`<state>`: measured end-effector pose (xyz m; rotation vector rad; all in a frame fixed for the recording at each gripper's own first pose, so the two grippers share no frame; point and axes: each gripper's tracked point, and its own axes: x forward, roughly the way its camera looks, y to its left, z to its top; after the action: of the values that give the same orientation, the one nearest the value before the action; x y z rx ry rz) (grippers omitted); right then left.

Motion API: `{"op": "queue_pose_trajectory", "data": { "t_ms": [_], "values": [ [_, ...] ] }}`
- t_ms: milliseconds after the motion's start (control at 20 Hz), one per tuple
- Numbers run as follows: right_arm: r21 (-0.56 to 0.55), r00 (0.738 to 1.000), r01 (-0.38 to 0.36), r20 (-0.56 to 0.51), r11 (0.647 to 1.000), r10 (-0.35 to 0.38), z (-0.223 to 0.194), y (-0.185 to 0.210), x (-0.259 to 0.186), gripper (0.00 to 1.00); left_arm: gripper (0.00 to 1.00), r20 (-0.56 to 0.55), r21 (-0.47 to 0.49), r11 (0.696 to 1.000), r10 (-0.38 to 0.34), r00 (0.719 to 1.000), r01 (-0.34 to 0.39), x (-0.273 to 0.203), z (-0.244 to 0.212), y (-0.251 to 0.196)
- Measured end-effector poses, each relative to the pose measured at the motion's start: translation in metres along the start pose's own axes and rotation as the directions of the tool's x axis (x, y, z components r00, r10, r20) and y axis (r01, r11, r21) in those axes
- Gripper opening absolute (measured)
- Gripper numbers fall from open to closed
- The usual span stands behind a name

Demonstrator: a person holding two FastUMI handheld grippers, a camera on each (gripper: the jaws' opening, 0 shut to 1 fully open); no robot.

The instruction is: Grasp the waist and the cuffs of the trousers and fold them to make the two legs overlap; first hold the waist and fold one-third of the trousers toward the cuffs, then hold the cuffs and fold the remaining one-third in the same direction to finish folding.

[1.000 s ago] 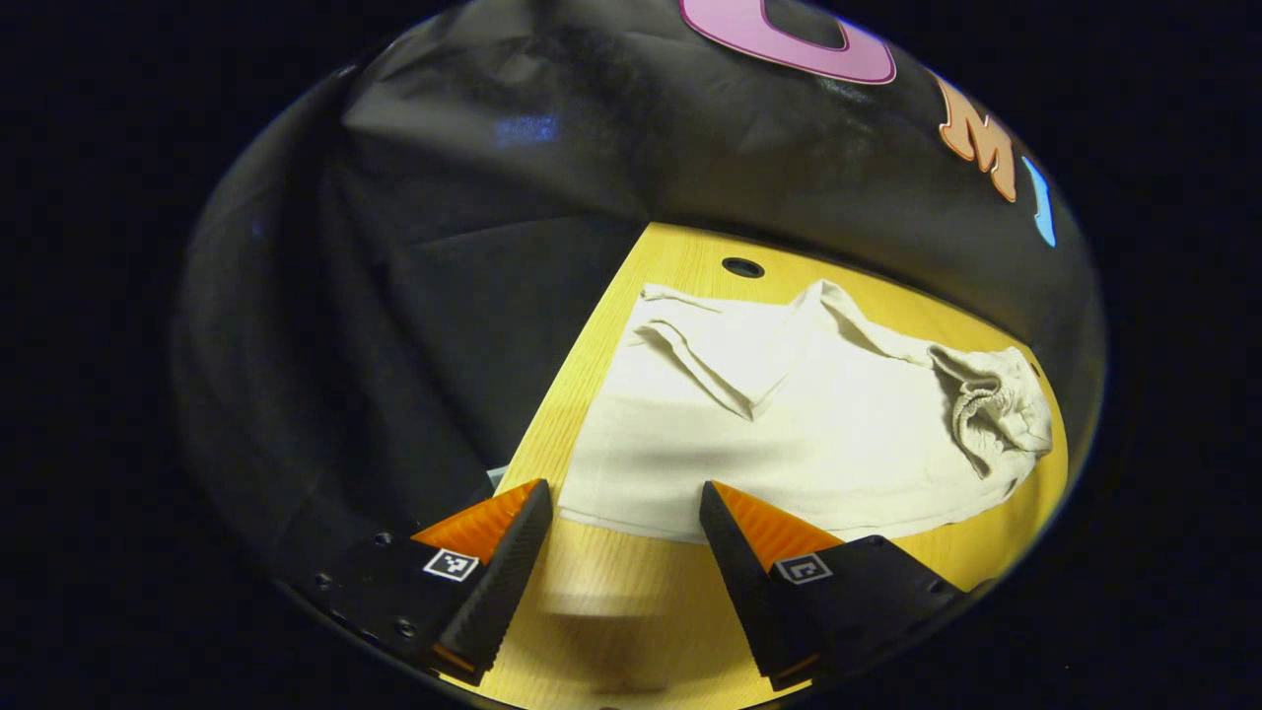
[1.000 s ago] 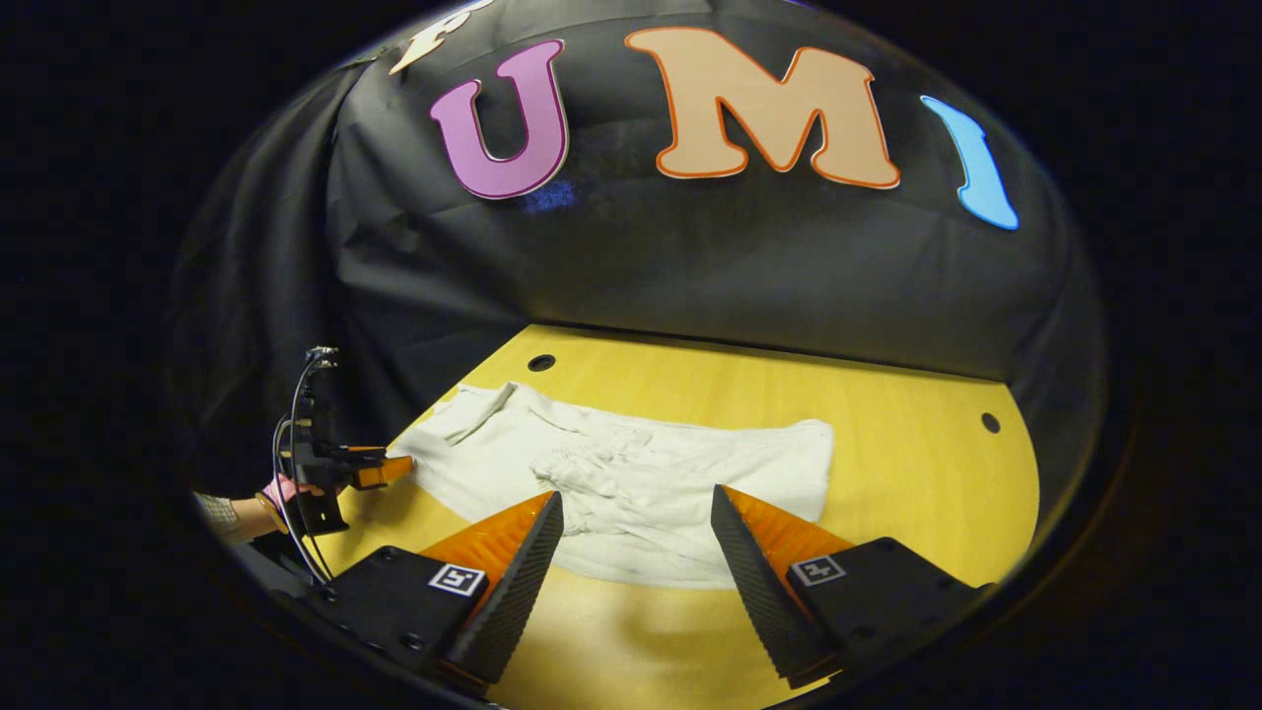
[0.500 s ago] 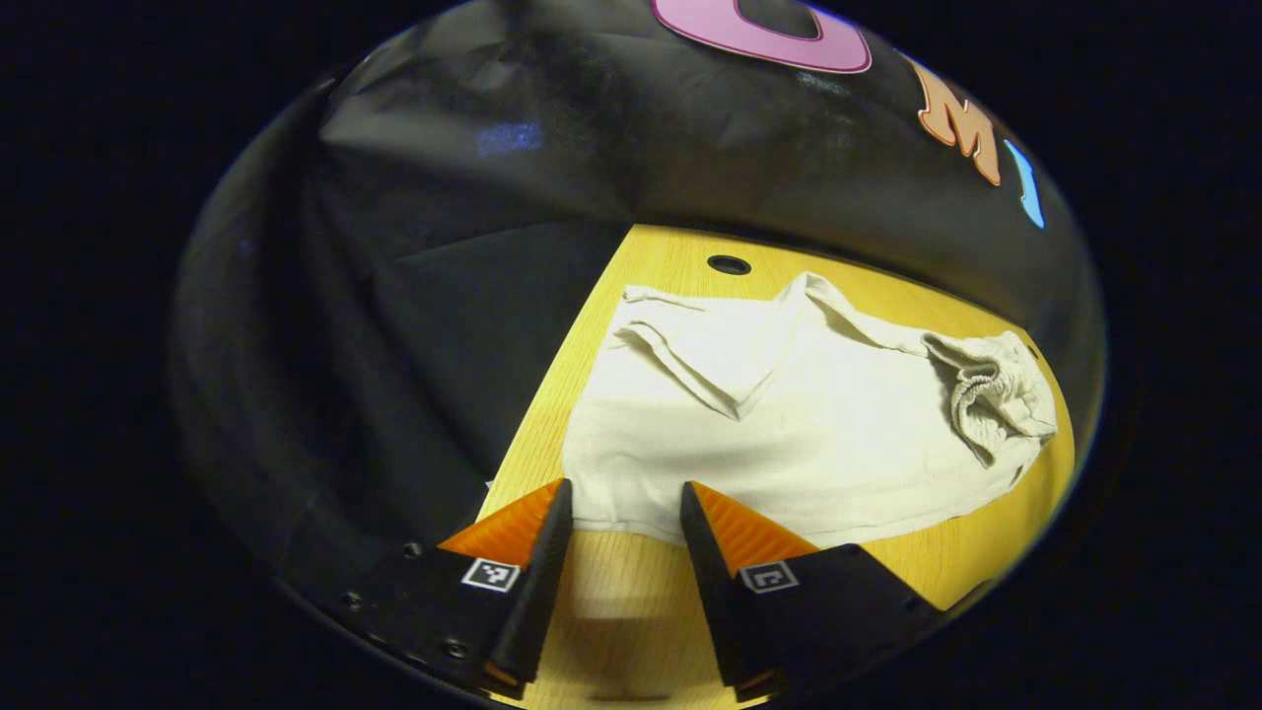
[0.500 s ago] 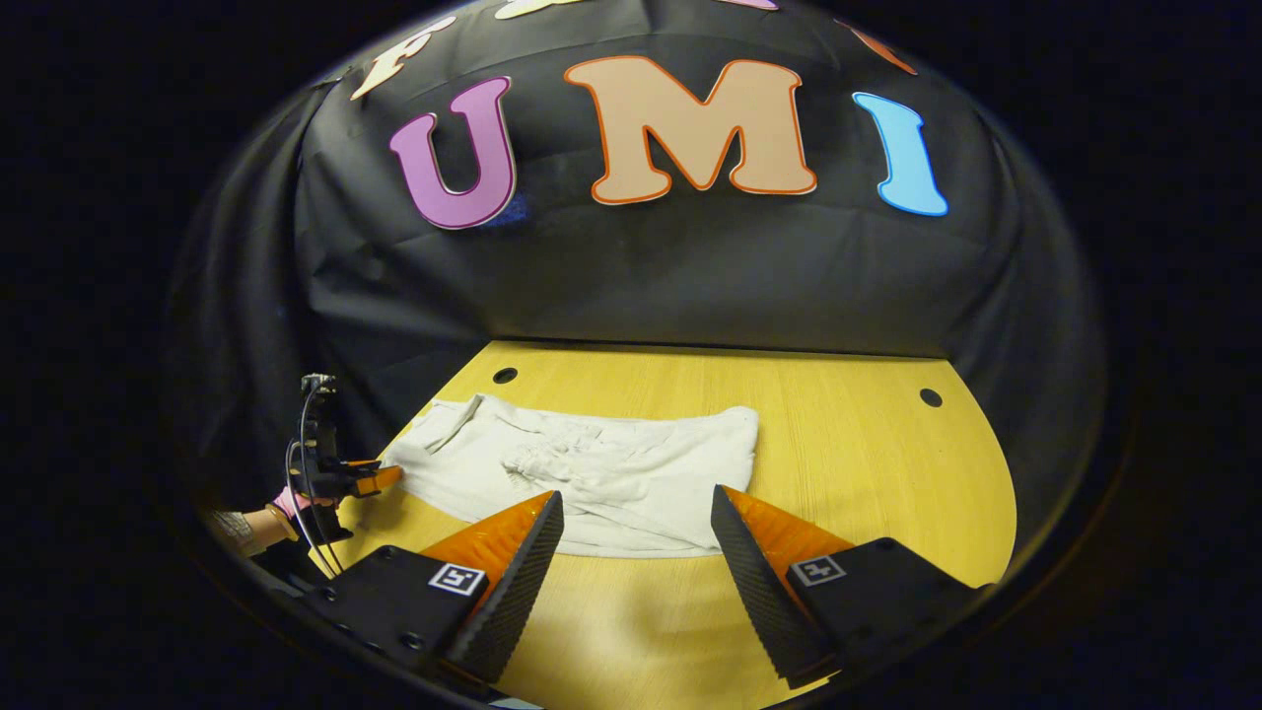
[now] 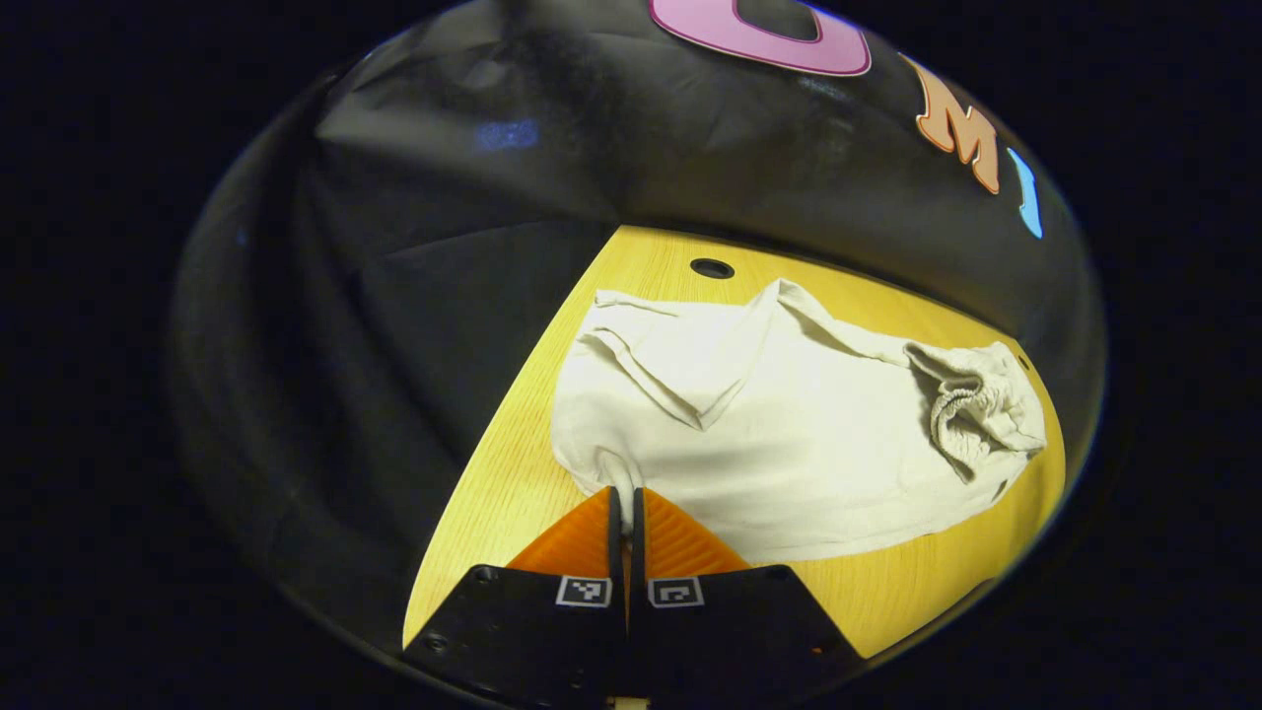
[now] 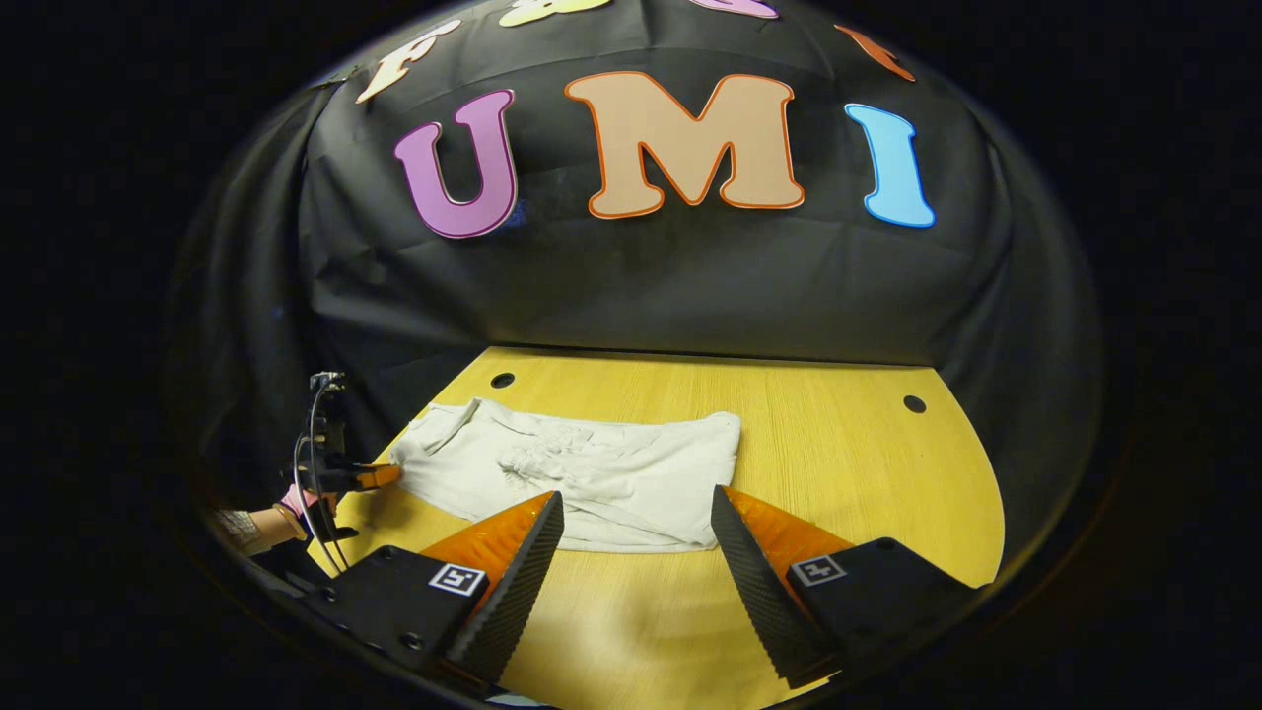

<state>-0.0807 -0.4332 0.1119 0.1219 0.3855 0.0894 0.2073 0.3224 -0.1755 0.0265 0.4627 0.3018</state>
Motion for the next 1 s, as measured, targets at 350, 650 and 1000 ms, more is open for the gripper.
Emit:
{"op": "queue_pose_trajectory", "data": {
  "t_ms": [350,650,1000],
  "values": [
    [-0.015,0.999,0.006,0.036,1.000,-0.006,0.010,-0.024,-0.024,0.92,0.00,0.080,-0.151,0.978,-0.134,0.988,0.145,-0.023,0.040,-0.062],
    [-0.034,0.997,0.039,0.070,0.999,-0.037,0.009,-0.063,-0.044,0.97,0.00,0.202,-0.120,0.948,-0.268,0.942,0.296,-0.056,0.105,-0.144],
    [-0.069,0.996,0.057,0.076,0.996,-0.052,-0.005,-0.107,-0.070,0.97,0.00,0.274,0.072,0.884,-0.462,0.843,0.462,-0.094,0.159,-0.280]
  ]
}}
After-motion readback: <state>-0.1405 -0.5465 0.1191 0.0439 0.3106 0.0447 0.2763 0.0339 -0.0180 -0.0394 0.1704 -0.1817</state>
